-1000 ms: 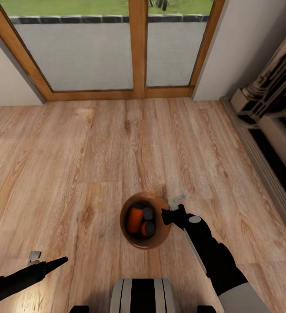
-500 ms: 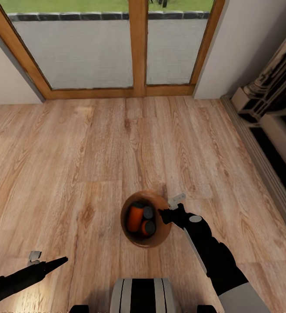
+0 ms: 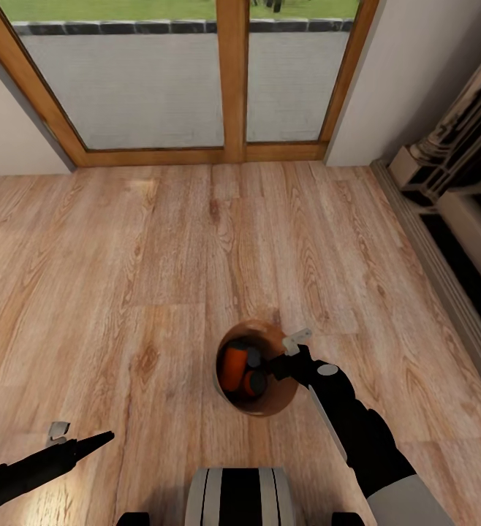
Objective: Put the three can of soda from the living room inside the tash can in the kitchen.
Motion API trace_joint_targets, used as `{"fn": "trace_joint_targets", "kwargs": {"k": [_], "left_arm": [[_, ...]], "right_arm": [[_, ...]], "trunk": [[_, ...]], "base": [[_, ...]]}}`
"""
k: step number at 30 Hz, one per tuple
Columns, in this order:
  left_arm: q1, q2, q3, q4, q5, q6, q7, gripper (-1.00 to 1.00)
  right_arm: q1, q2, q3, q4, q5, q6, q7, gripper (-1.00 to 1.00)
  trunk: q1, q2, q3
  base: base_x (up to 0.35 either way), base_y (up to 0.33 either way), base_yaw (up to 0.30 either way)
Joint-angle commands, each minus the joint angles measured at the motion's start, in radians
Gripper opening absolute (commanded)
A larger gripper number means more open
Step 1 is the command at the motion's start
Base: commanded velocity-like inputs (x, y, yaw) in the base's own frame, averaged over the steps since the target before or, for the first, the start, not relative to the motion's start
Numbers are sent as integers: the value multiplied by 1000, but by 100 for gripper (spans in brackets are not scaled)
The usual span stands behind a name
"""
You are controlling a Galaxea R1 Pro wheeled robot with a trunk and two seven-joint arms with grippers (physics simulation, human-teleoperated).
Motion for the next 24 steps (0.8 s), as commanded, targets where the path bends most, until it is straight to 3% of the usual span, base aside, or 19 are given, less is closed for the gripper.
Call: {"fn": "trace_joint_targets", "kwargs": {"k": [1, 24], "left_arm": [[0, 0, 0, 0, 0, 0, 0, 100], [0, 0, 2, 0, -1, 0, -24, 100]], "right_arm": [[0, 0, 0, 0, 1, 0, 0, 100], [0, 0, 0, 0, 1, 0, 0, 100]], "trunk": [[0, 0, 0], [0, 0, 0]], "base": [[0, 0, 0], [0, 0, 0]]}}
